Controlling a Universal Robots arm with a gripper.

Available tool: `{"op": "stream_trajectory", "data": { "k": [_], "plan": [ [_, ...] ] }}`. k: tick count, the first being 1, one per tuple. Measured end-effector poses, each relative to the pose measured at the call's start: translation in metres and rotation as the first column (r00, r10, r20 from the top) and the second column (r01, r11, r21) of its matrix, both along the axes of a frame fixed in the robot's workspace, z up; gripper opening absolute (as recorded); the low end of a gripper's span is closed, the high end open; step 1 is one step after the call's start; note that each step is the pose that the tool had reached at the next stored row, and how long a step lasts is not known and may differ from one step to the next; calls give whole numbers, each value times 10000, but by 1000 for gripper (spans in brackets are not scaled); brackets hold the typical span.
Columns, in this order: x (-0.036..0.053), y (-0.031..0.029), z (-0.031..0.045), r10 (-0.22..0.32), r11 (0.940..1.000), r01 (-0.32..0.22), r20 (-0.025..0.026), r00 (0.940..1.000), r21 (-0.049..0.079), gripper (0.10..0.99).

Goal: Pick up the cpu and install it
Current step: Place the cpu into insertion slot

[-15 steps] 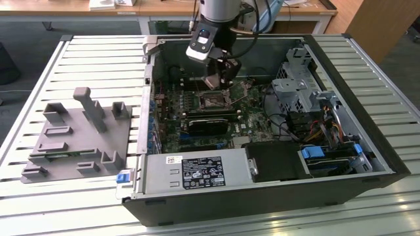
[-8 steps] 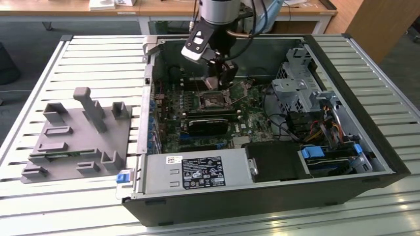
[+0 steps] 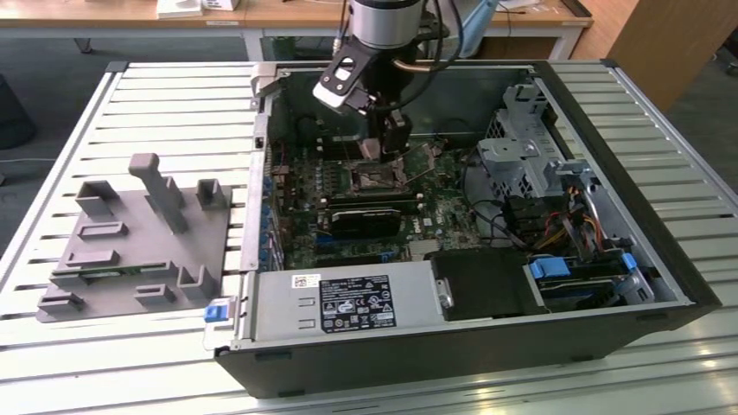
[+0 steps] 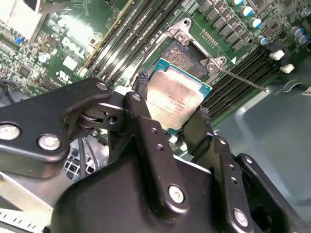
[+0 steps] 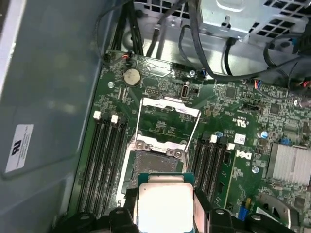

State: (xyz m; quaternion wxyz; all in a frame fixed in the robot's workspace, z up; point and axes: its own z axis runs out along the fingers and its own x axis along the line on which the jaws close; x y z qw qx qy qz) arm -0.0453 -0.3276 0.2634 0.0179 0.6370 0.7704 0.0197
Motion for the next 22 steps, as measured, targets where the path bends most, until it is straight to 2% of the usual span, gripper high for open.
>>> {"op": "stream_trajectory", "data": {
  "k": [3,6,8,11,16,22],
  "plan": [
    [5,31,-46,-86,10000,86,-41,10000,-1,541],
    [14,56,-96,-181,9998,181,-58,9998,6,541],
    [15,59,-121,-433,9991,433,-61,9990,4,541],
    [15,59,-158,-967,9953,967,-60,9953,5,541],
    [14,62,-218,-1782,9840,1782,-62,9840,3,541],
    [15,125,-298,-1842,9829,1842,-86,9828,-24,541]
  ]
}}
